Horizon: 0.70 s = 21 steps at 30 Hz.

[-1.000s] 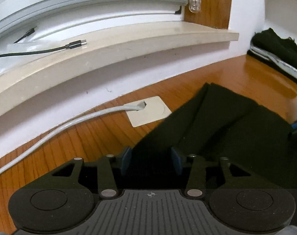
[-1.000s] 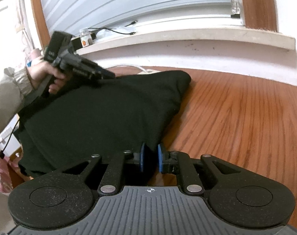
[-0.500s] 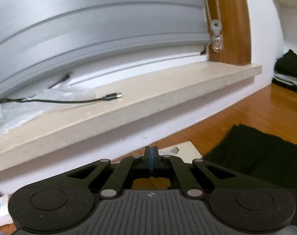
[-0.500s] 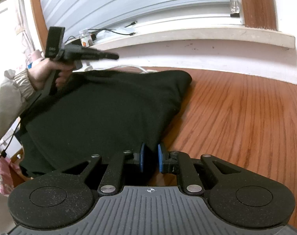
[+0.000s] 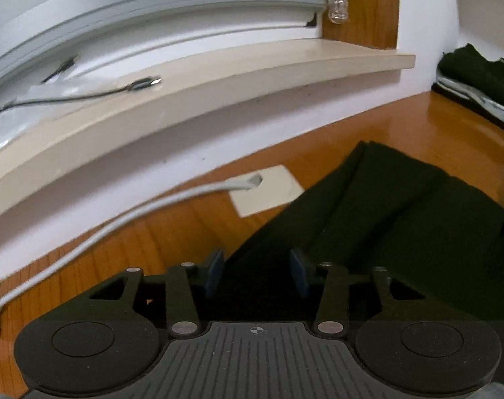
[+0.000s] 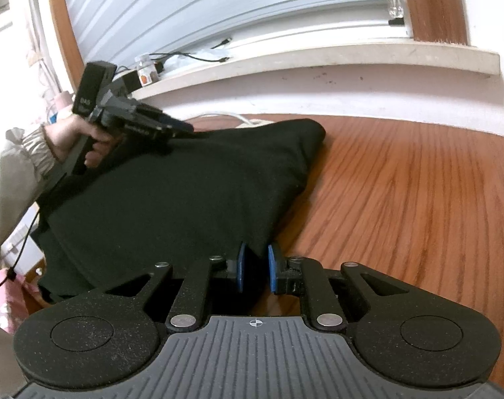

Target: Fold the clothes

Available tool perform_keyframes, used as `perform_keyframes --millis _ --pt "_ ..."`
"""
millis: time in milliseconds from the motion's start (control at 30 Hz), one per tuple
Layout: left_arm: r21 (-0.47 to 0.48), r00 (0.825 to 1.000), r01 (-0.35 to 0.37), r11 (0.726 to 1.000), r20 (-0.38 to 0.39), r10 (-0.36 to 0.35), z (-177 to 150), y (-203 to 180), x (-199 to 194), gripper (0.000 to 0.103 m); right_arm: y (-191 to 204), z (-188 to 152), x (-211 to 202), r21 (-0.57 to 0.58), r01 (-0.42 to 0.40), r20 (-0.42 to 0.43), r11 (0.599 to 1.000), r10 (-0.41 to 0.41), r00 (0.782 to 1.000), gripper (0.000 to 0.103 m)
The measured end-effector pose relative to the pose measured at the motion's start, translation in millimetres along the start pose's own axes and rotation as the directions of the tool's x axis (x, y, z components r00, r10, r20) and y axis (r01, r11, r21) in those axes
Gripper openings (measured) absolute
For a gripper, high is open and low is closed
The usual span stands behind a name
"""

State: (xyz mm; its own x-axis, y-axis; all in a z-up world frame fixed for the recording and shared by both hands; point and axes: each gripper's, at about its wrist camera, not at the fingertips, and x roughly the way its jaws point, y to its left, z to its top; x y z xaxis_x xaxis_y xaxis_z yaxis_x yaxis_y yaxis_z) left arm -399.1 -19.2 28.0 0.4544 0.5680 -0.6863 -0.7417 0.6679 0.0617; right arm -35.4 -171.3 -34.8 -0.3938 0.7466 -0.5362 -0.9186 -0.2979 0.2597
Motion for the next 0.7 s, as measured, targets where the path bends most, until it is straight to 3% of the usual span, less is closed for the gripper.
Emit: perform_keyframes --millis 33,100,333,533,600,700 --pt "-0.004 1.0 -0.001 1.0 0.008 0.002 -2 1 -2 0.021 0 0 0 0.001 0.0 0.0 1.0 0.0 1.0 0.015" --pt "0.006 0.999 -0.008 1.0 0.041 0.007 -5 0 -8 0.001 0 0 0 0.0 0.001 0.001 1.0 -0.001 1.0 0.015" --pt "0.005 0.976 -0.073 0.997 0.204 0.071 0 -7 -30 0.001 0 0 0 0.001 0.004 0.003 1.0 -0.004 1.0 0.015" --pt "-0.001 0.989 -0.125 0.992 0.076 0.124 -2 -5 3 0.001 2 0 -1 -0.002 0.008 0.003 1.0 -0.008 1.0 0.015" --pt "-0.02 0.987 -0.144 0.989 0.069 0.145 0 -3 3 0.003 2 0 -1 -0.001 0.009 0.004 1.0 -0.009 1.0 0.015" --pt "-0.059 0.987 -0.117 0.991 0.102 0.123 8 -1 -6 0.015 1 0 -1 0.005 0.001 0.002 1.0 -0.001 1.0 0.017"
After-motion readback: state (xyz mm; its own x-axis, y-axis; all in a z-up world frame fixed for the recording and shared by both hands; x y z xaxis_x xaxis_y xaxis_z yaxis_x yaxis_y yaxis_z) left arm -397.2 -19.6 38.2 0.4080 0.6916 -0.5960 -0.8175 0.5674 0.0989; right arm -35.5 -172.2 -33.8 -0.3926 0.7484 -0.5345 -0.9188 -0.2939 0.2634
